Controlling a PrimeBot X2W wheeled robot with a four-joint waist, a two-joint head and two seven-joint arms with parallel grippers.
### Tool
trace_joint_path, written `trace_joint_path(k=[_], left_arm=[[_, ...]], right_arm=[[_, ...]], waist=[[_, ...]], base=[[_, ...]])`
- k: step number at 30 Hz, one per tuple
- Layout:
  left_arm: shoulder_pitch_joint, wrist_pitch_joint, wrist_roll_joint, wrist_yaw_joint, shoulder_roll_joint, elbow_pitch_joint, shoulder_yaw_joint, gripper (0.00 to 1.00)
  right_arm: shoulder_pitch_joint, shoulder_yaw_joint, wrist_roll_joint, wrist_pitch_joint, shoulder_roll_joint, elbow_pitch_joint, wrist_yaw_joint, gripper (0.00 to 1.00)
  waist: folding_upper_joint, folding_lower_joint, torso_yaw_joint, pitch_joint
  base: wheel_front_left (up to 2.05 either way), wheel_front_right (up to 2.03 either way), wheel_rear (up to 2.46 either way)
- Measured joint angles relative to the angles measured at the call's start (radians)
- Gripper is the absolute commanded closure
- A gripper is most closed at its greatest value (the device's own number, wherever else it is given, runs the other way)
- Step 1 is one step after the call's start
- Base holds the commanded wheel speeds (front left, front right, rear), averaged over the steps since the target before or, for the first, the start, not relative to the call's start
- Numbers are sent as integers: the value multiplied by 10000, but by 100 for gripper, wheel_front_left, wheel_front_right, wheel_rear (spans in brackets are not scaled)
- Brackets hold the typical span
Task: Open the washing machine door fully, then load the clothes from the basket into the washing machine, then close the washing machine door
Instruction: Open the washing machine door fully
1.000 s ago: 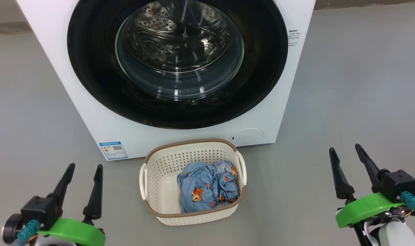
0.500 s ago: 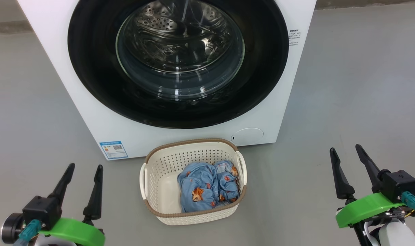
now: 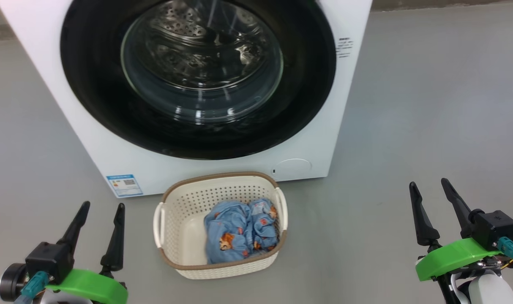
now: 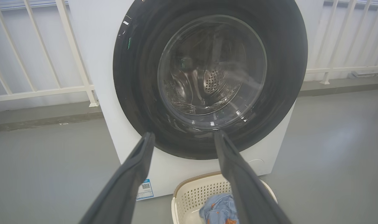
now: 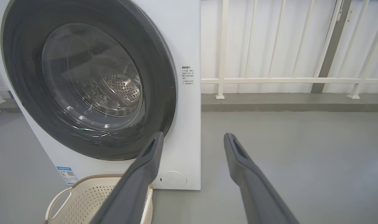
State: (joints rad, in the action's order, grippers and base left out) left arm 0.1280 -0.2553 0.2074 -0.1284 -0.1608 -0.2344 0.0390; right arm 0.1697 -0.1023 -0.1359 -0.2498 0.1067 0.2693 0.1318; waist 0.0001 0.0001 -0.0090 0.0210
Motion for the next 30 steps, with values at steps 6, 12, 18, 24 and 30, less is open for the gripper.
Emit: trace_joint_path(k=[6,12,18,24,30], left_arm=[[10,0,61,0,42,71,-38,0],[128,-2,230,0,107,307,-54,0],[164,-2,280,0,109,305,-25,0],[210,-2,280,0,109,305,-33,0],[208,-2,92,0,107,351,-50,0]], right_arm=[[0,-73,0,0,2,-21,0,0],[3,-119,15,0,4,-104,0,0],[49,-144,25,0,2,-107,0,0],[197,-159,29,0,-2,-130,0,0],[197,-159,40,0,-35,-130,0,0]], waist=[[0,0,-24,67],[0,0,-25,164],[0,-1,0,265],[0,0,30,325],[0,0,36,296]], base=[[123,123,-246],[101,101,-202],[54,54,-108],[10,10,-20],[0,0,0]])
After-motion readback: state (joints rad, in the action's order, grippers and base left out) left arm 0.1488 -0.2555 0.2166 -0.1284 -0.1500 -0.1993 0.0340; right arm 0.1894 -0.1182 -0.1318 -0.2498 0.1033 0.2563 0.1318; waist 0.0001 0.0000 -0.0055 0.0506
